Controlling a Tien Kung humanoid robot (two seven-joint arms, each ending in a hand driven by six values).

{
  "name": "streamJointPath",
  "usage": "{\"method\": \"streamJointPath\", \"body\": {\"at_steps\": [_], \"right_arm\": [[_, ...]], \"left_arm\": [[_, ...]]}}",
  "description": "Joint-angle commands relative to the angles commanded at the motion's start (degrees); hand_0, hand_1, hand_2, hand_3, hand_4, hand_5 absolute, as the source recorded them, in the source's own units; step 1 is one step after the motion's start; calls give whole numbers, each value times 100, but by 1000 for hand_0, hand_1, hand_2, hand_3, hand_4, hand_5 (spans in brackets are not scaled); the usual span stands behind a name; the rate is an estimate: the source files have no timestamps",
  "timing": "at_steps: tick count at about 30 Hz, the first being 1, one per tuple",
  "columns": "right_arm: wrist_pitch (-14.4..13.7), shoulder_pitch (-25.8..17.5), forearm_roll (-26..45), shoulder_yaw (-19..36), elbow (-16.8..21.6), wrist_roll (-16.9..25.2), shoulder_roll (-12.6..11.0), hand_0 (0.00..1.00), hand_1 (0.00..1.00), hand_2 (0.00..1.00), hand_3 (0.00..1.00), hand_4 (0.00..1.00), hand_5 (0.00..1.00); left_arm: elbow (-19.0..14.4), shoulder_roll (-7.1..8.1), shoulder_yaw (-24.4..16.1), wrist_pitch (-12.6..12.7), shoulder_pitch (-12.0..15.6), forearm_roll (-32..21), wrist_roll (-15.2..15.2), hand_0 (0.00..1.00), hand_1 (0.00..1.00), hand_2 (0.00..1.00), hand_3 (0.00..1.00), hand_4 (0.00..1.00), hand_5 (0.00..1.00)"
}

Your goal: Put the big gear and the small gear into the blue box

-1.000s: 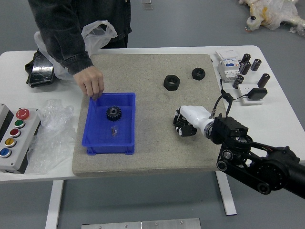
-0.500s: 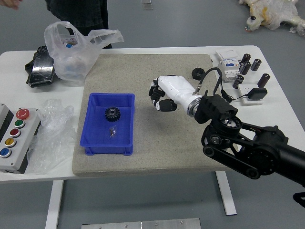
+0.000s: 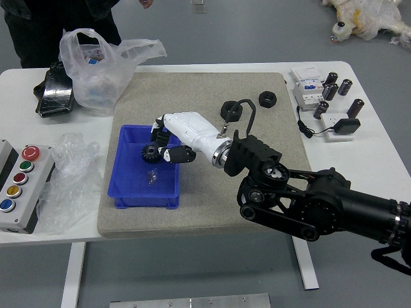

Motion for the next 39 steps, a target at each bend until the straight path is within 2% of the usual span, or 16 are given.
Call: {"method": "streamJointPath", "body": {"at_steps": [5, 6, 12, 15, 19, 23, 24, 25, 29, 30, 35, 36, 39], "right_arm": [[-170, 55, 261, -78, 0, 216, 55, 622, 824, 866, 882, 438, 79], [-181, 60, 284, -81, 0, 235, 60, 736, 872, 909, 924, 493, 95], [-222, -81, 248, 212, 24, 279, -26, 746, 877, 901, 921, 509, 97], [-271, -307, 243, 567, 80, 343, -196, 746, 877, 901, 921, 509, 97], [-392, -764, 431, 1147, 209, 555, -558, 740, 860, 880, 901, 534, 105], [-555, -1258, 865, 1832, 286, 956, -878, 740, 860, 880, 901, 534, 105], [-570, -1377, 975, 1993, 282, 1059, -931, 732, 846, 849, 876, 576, 144], [-577, -1513, 1108, 2171, 279, 1182, -987, 732, 846, 849, 876, 576, 144], [-417, -2053, 1816, 2903, 208, 1745, -1107, 732, 846, 849, 876, 576, 144], [-322, -2196, 2047, 3099, 202, 1915, -1125, 728, 800, 801, 798, 696, 319], [200, -2888, 3139, 3965, 291, 2698, -1182, 728, 800, 801, 798, 696, 319], [357, -3084, 3444, 4192, 331, 2898, -1202, 769, 767, 771, 776, 837, 663], [673, -3459, 4019, 4602, 412, 3253, -1265, 769, 767, 771, 776, 837, 663]], "left_arm": [[-2, 5, -7, 3, -10, 8, 4, 694, 620, 577, 676, 646, 433], [-4, 4, -10, 3, -11, 10, 7, 694, 620, 577, 676, 646, 433], [-3, -5, -2, 10, -16, -8, 3, 694, 620, 577, 675, 647, 434], [1, -11, 14, 19, -7, -38, -8, 694, 620, 577, 675, 647, 434], [7, -24, 25, 26, 12, -67, -23, 694, 620, 577, 676, 648, 435], [17, -30, 40, 32, 29, -100, -43, 694, 620, 577, 676, 648, 435], [18, -31, 34, 30, 32, -94, -44, 694, 620, 577, 675, 650, 435], [21, -33, 36, 29, 36, -97, -48, 694, 620, 577, 675, 650, 435], [31, -44, 61, 42, 43, -143, -78, 694, 620, 577, 675, 650, 435], [33, -49, 69, 48, 46, -161, -85, 693, 620, 576, 674, 651, 436], [38, -73, 80, 58, 79, -203, -100, 693, 620, 576, 674, 651, 436], [41, -79, 87, 61, 90, -222, -107, 693, 620, 577, 674, 650, 436], [48, -83, 91, 61, 109, -246, -119, 693, 620, 577, 674, 650, 436]]}}
